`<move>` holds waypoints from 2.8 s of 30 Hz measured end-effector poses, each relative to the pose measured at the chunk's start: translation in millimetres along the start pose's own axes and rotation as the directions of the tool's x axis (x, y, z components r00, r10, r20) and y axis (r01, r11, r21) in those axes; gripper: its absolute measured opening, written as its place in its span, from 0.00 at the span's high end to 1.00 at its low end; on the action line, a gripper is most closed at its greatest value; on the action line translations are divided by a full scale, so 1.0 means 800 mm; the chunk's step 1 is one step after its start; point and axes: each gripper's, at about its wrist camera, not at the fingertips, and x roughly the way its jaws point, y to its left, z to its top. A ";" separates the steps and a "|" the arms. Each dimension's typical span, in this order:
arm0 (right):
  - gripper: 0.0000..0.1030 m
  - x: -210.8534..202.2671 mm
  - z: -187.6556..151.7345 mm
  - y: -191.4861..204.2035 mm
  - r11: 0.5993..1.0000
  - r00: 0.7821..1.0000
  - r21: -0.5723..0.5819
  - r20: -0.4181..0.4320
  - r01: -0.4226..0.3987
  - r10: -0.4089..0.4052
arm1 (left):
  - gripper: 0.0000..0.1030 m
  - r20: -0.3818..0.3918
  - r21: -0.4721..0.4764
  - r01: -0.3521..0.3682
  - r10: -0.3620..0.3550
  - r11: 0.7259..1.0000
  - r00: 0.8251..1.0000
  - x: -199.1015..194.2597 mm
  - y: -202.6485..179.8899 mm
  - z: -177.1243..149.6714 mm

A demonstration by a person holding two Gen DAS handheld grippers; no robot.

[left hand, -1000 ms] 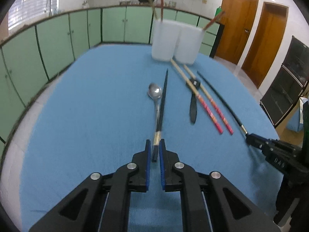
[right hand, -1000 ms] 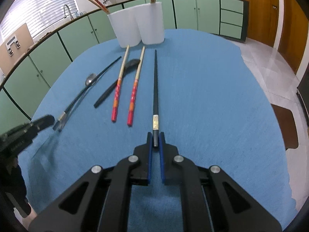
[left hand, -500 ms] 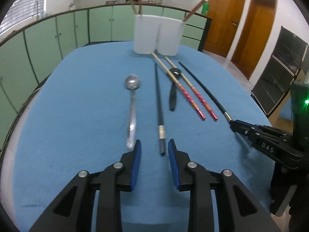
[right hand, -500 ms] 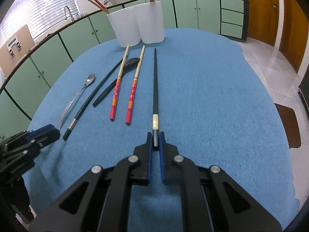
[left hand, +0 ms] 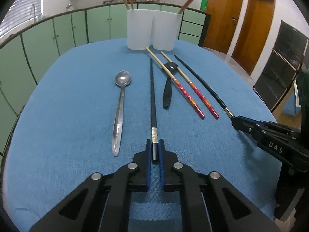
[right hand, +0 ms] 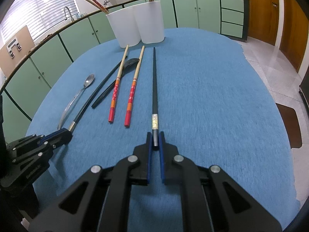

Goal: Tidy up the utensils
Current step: 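Lift both black chopsticks and lower them into the white holder, then open both grippers and withdraw them from the holder toward the mat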

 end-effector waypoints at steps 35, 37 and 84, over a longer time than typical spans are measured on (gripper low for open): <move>0.94 -0.212 0.276 0.015 0.979 0.956 -0.167 0.247 -0.117 0.156 | 0.94 0.424 0.095 0.104 -0.135 0.990 0.895 -0.202 -0.006 0.254; 0.94 -0.224 0.297 0.017 0.976 0.944 -0.170 0.278 -0.134 0.178 | 0.94 0.460 0.103 0.093 -0.130 0.990 0.878 -0.211 -0.008 0.273; 0.24 -0.127 0.291 -0.058 0.999 0.912 0.021 0.407 0.044 -0.049 | 0.45 0.533 0.013 -0.065 0.049 0.998 0.845 -0.113 0.017 0.325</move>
